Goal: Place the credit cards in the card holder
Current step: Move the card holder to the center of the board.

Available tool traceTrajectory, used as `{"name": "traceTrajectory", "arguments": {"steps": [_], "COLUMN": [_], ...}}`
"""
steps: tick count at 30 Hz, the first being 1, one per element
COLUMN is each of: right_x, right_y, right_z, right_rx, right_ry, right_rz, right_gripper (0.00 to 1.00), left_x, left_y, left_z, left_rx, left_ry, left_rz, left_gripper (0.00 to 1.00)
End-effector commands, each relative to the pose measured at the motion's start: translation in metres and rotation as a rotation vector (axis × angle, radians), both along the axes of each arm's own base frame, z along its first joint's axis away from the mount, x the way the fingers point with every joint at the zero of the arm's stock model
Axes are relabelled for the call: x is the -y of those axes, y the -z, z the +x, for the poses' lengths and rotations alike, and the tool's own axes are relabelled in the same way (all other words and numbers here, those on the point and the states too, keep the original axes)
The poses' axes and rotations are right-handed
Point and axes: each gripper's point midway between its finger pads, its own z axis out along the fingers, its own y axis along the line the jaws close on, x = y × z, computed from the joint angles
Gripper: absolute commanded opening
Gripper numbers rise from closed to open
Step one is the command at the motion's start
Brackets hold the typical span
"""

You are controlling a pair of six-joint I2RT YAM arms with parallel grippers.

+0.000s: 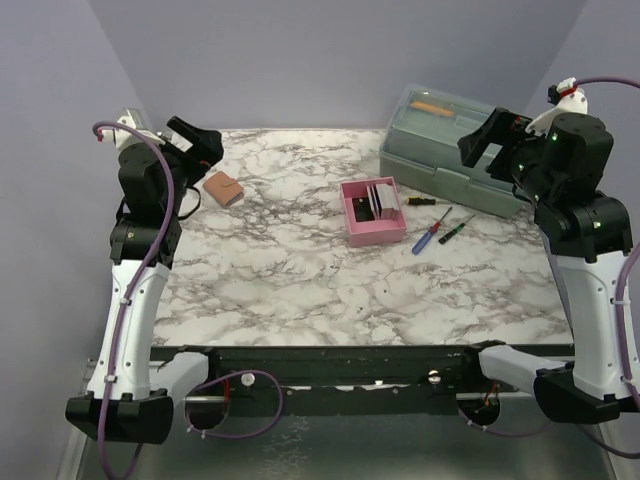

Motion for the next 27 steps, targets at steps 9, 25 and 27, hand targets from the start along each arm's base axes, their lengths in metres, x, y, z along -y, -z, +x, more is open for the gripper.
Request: {"name": "traceTrajectory", "arguments": {"steps": [9, 25, 27], "right_x": [-0.005, -0.033, -0.035], "right_y": [0.016, 0.064, 0.068], "right_z": [-0.003, -0.003, 0.002], "right_rx": [-0.058, -0.228, -0.245], "right_ry": [-0.04, -0.161, -0.164], "right_rz": [-0.013, 0.062, 0.058], "right_gripper": [1.0, 1.0, 1.0], "left_x": [-0.011, -0.07, -0.07], "left_y": [0.093, 0.27, 0.282], "left_z": [0.014, 0.088, 0.103], "left_rx": [-0.381, -0.714, -0.684], "left_ry": [-0.125, -0.056, -0.006], "left_rz": [-0.139, -0.267, -0.286], "left_gripper": [0.99, 0.89, 0.84]}}
